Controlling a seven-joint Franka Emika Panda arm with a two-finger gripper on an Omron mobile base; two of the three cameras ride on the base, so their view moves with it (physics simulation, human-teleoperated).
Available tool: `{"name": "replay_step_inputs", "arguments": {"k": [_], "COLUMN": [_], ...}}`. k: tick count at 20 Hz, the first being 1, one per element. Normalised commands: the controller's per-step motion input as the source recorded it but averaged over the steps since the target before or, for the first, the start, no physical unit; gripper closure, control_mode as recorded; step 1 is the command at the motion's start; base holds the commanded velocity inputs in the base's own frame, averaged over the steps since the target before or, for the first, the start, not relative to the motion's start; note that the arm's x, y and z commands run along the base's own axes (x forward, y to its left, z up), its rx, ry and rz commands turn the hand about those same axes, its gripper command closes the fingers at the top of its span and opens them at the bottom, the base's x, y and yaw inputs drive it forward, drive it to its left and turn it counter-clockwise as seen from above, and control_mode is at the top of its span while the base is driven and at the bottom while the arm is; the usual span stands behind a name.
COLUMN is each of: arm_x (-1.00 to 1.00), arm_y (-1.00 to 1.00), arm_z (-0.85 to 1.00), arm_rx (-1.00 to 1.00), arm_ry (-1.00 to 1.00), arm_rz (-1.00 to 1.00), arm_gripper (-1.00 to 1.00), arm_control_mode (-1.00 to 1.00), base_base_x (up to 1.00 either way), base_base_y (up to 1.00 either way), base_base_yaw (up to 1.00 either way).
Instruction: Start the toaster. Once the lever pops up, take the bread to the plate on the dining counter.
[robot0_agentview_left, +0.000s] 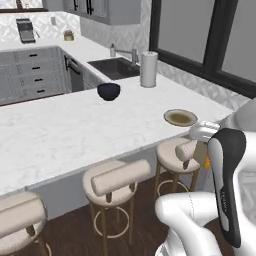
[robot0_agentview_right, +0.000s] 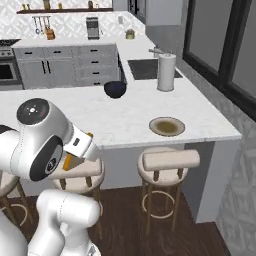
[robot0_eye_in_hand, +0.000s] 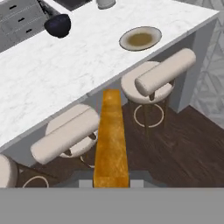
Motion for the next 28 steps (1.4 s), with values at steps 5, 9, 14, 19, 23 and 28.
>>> {"name": "replay_step_inputs", "arguments": {"k": [5,9,14,19,23,28], "arm_x": [0.00,0.00,0.00,0.00,0.00,0.80], "arm_y": [0.00,0.00,0.00,0.00,0.00,0.01], "arm_z": [0.00,0.00,0.00,0.00,0.00,-0.15], "arm_rx": [0.00,0.00,0.00,0.00,0.00,0.03], "arm_ry": [0.00,0.00,0.00,0.00,0.00,0.11], "arm_rz": [0.00,0.00,0.00,0.00,0.00,0.09], "arm_gripper": [1.00,1.00,1.00,1.00,1.00,1.00], "arm_control_mode": [1.00,1.00,1.00,1.00,1.00,-1.00], "base_base_x": [0.20,0.16,0.26,0.52,0.89,0.20], "base_base_y": [-0.99,-1.00,-0.94,-0.90,-0.34,0.00], "base_base_yaw": [0.45,0.42,0.35,0.27,0.20,0.03]}}
